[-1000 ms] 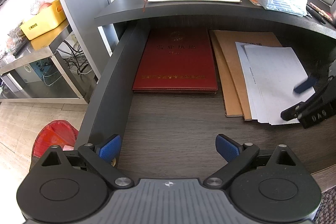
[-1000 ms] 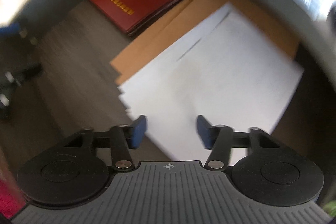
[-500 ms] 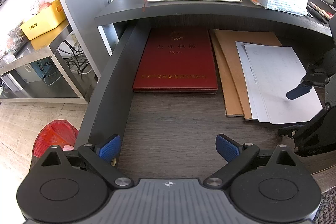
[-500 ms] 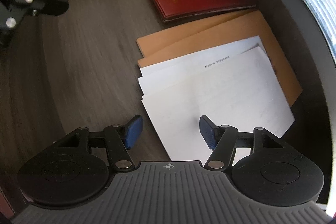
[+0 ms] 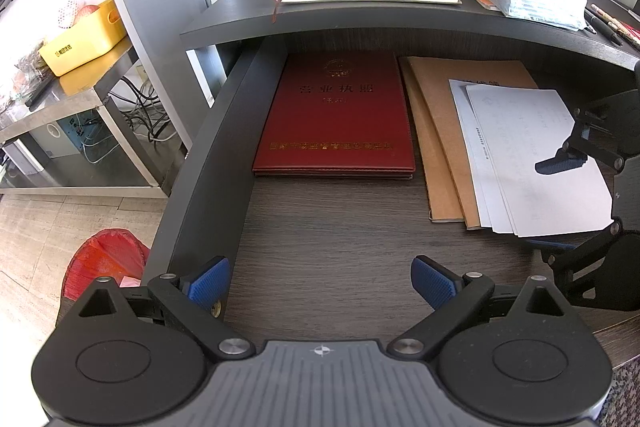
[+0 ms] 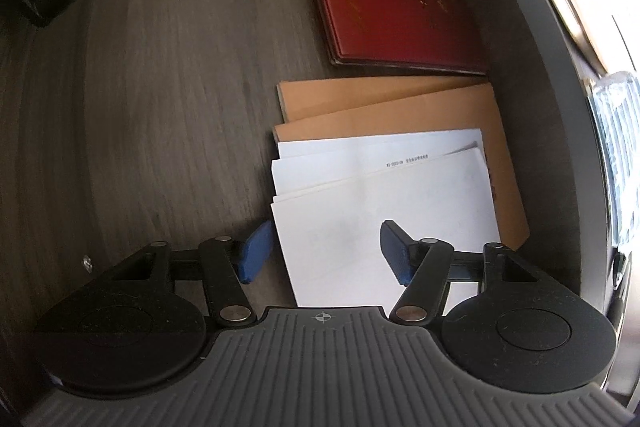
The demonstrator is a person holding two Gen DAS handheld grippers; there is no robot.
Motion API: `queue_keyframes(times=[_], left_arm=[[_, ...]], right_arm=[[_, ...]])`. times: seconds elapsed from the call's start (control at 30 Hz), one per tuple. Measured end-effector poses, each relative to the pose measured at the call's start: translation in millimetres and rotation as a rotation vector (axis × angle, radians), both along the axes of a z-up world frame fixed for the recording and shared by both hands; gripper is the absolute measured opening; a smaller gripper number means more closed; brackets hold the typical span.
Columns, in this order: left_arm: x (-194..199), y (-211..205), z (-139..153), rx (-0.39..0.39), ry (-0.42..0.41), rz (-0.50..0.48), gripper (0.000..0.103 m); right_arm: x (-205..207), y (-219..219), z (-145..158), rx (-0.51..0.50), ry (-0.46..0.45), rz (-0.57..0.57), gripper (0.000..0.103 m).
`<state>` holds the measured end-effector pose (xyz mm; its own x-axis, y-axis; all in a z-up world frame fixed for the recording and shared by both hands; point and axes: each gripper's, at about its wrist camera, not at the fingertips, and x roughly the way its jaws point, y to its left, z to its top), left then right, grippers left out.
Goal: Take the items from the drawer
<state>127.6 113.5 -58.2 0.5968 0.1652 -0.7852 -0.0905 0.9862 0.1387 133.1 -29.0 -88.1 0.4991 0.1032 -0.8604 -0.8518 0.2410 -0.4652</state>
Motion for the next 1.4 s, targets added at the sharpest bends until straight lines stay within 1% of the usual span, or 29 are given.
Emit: queue_keyframes(times=[0.03, 0.1, 0.17, 0.2, 0.23, 0.27, 0.43, 0.47, 0.5, 0.53, 0.57, 0.63, 0.67, 0.8, 0.83, 0.87, 0.9, 0.93, 1.1, 1.2, 1.23, 1.27, 1.3, 1.33, 1.37, 1.4], left_arm=[[0.1, 0.0, 0.0, 0.0, 0.0, 0.0, 0.098], [0.1, -0.1, 0.0, 0.0, -0.001, 0.0, 0.098], [-0.2, -0.2, 0.1, 0.001, -0.001, 0.0, 0.098], [-0.2, -0.1, 0.0, 0.001, -0.001, 0.0, 0.098], [-0.2, -0.1, 0.0, 0.001, 0.0, 0.0, 0.098], [-0.2, 0.0, 0.0, 0.001, 0.0, -0.001, 0.098], [0.2, 0.1, -0.4, 0.002, 0.0, -0.001, 0.098], [0.3, 0.0, -0.5, 0.003, -0.001, 0.0, 0.098], [0.3, -0.1, -0.6, 0.003, -0.001, 0.0, 0.098], [0.3, 0.0, -0.6, 0.003, 0.0, 0.0, 0.098], [0.3, 0.0, -0.6, 0.004, 0.0, 0.0, 0.098], [0.5, 0.1, -0.7, 0.004, 0.001, 0.0, 0.098], [0.6, 0.1, -0.8, 0.004, 0.002, 0.0, 0.098], [1.1, 0.2, -0.8, 0.005, 0.003, 0.0, 0.098], [1.2, 0.2, -0.9, 0.005, 0.003, 0.0, 0.098], [1.2, 0.3, -0.9, 0.005, 0.004, 0.0, 0.098], [1.1, 0.4, -1.1, 0.005, 0.003, -0.001, 0.098], [1.1, 0.4, -1.1, 0.005, 0.003, -0.001, 0.098], [2.1, -0.6, -2.0, 0.008, 0.005, 0.001, 0.099], [1.6, -0.5, -2.4, 0.008, 0.001, 0.001, 0.099], [1.7, -0.5, -2.6, 0.009, 0.002, 0.001, 0.099], [1.7, -0.5, -2.7, 0.009, 0.001, 0.001, 0.099], [1.8, -0.5, -2.8, 0.009, 0.002, 0.001, 0.099], [1.9, -0.2, -2.8, 0.009, 0.002, 0.001, 0.099], [2.3, -0.1, -2.4, 0.009, 0.002, 0.001, 0.099], [2.7, -0.1, -2.1, 0.009, 0.002, 0.0, 0.099]], right_arm=[[1.4, -1.0, 1.0, 0.005, 0.006, 0.002, 0.066], [7.3, -4.3, 2.6, 0.031, 0.023, -0.022, 0.06], [13.4, -6.9, 3.3, 0.056, 0.048, -0.066, 0.019], [16.4, -8.1, 3.4, 0.067, 0.063, -0.092, 0.017], [19.0, -9.1, 3.6, 0.077, 0.076, -0.115, 0.017], [17.7, -9.5, 4.6, 0.081, 0.069, -0.111, 0.017], [10.0, -11.9, 7.2, 0.089, 0.01, -0.087, 0.019], [11.5, -12.9, 6.2, 0.088, 0.025, -0.091, 0.023], [13.9, -14.3, 6.4, 0.097, 0.044, -0.094, 0.031], [16.3, -15.7, 6.8, 0.107, 0.059, -0.099, 0.054], [19.2, -17.3, 8.8, 0.127, 0.054, -0.107, 0.072], [26.0, -20.0, 13.6, 0.166, 0.045, -0.113, 0.083], [31.7, -20.8, 14.9, 0.178, 0.063, -0.124, 0.085], [68.3, -29.4, 9.0, 0.231, 0.204, -0.276, 0.085], [75.0, -32.0, 5.4, 0.238, 0.244, -0.314, 0.084], [80.5, -35.5, 0.5, 0.25, 0.303, -0.356, 0.084], [83.6, -39.4, -1.4, 0.283, 0.342, -0.392, 0.084], [81.9, -39.2, -2.2, 0.282, 0.342, -0.387, 0.084], [63.1, -29.7, -5.1, 0.22, 0.404, -0.32, 0.084], [53.6, -25.4, -7.0, 0.194, 0.421, -0.305, 0.084], [49.9, -23.5, -8.2, 0.18, 0.408, -0.296, 0.082], [46.5, -21.9, -8.4, 0.173, 0.394, -0.289, 0.077], [44.5, -20.9, -8.3, 0.17, 0.382, -0.287, 0.076], [41.7, -20.1, -8.1, 0.171, 0.372, -0.278, 0.071], [39.2, -19.7, -7.7, 0.174, 0.362, -0.271, 0.064], [34.9, -19.0, -6.7, 0.177, 0.345, -0.264, 0.06]])
